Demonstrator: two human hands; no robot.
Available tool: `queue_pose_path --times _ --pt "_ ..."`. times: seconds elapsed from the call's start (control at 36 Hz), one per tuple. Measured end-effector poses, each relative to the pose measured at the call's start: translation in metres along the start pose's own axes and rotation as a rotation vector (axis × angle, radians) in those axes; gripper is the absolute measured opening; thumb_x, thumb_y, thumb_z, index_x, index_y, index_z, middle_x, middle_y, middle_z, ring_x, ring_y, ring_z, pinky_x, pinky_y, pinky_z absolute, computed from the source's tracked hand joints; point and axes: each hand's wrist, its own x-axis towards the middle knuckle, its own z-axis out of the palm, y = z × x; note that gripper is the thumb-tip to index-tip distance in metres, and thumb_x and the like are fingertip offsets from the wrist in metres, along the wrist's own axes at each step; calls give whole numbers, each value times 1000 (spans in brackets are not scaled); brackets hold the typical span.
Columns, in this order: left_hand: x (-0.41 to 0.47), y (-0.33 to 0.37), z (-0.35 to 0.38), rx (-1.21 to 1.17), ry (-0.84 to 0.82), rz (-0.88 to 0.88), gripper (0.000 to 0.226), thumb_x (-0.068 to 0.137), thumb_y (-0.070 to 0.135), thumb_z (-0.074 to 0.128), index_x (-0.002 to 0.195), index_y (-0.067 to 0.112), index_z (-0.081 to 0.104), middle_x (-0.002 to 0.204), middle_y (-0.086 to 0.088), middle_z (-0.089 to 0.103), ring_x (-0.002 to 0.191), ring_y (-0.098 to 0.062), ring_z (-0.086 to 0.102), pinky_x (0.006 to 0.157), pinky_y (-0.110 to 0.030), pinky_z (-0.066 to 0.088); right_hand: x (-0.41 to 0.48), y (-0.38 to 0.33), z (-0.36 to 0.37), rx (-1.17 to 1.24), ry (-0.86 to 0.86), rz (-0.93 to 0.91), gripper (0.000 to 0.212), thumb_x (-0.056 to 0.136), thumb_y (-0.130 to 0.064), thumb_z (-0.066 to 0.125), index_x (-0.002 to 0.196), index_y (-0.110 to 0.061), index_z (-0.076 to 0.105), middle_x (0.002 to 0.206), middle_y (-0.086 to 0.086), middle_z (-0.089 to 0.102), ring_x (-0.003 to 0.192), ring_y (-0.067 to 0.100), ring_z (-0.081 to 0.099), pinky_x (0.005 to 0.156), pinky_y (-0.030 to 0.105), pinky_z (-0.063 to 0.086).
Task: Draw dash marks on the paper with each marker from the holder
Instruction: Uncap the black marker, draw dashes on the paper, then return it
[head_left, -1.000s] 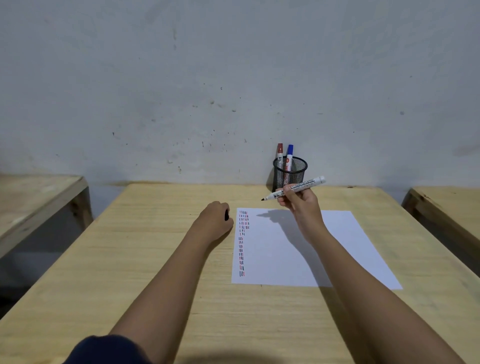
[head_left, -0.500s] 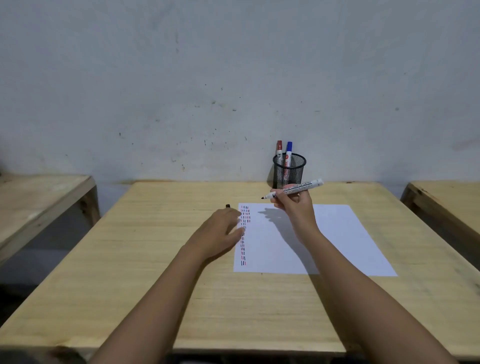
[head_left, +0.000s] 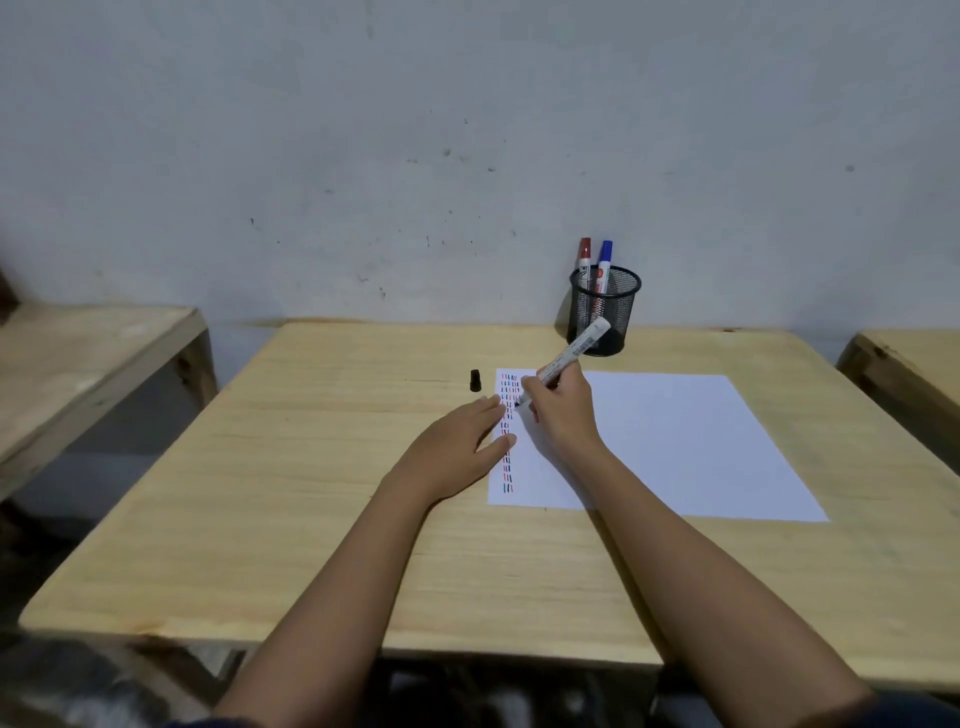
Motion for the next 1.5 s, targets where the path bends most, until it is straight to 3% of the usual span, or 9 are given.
queue_pose_path --times 0.33,0.53,0.72,0.89,1.03,1.08,1.17,1.31,1.5 --pt "-2 2 -1 -32 -3 -7 56 93 47 41 144 26 31 155 16 22 142 1 16 112 -22 19 5 6 3 -83 -25 -5 14 90 -7 52 94 -7 39 85 13 48 66 14 47 43 7 40" --pt "-2 2 -1 -32 8 -4 56 93 48 42 144 26 32 155 15 23 142 0 18 110 -23 21 5 6 3 -118 -34 -7 13 91 -8 52 96 -6 40 87 11 49 70 13 50 54 16 41" --pt "-3 2 -1 -38 8 -1 56 93 47 42 144 26 32 155 15 23 142 0 17 112 -24 21 1 1 3 -103 -44 8 12 91 -5 50 97 -6 40 82 8 47 66 10 48 46 7 41" --pt "-2 2 -1 -47 12 7 56 93 46 42 144 24 32 155 15 23 142 0 17 109 -20 18 -1 0 2 -121 -44 27 11 91 -5 49 99 -6 41 86 11 47 71 14 47 53 13 41" --pt "-2 4 -4 -167 72 32 46 91 37 52 133 20 49 142 9 43 134 -7 36 107 -23 30 -4 -8 -4 138 19 66 13 90 -1 52 98 -4 41 76 8 46 56 5 51 41 5 38" --pt "-1 4 -6 -332 171 36 39 90 28 57 127 14 55 134 4 48 120 -7 49 98 -9 37 -5 -12 -8 253 26 104 13 91 -4 53 97 -5 42 71 7 47 42 -2 50 41 8 40" --pt "8 2 -14 -378 360 14 36 90 17 56 125 9 54 131 -3 49 114 -7 46 84 6 31 2 -16 -16 461 44 175 5 94 -9 49 94 -6 45 69 6 48 41 1 49 43 15 45" --pt "32 -1 -23 -308 350 -89 45 92 23 49 136 20 43 132 3 41 121 -19 45 102 -35 42 19 -25 -40 591 46 143 10 94 -6 48 85 -8 51 71 8 51 44 5 57 49 13 50" --pt "60 -2 -27 -61 239 -184 29 92 15 50 117 6 61 115 -15 55 109 -30 55 91 -34 44 24 -29 -68 599 97 105 9 89 -2 57 82 -8 56 71 5 55 53 5 56 54 12 50"
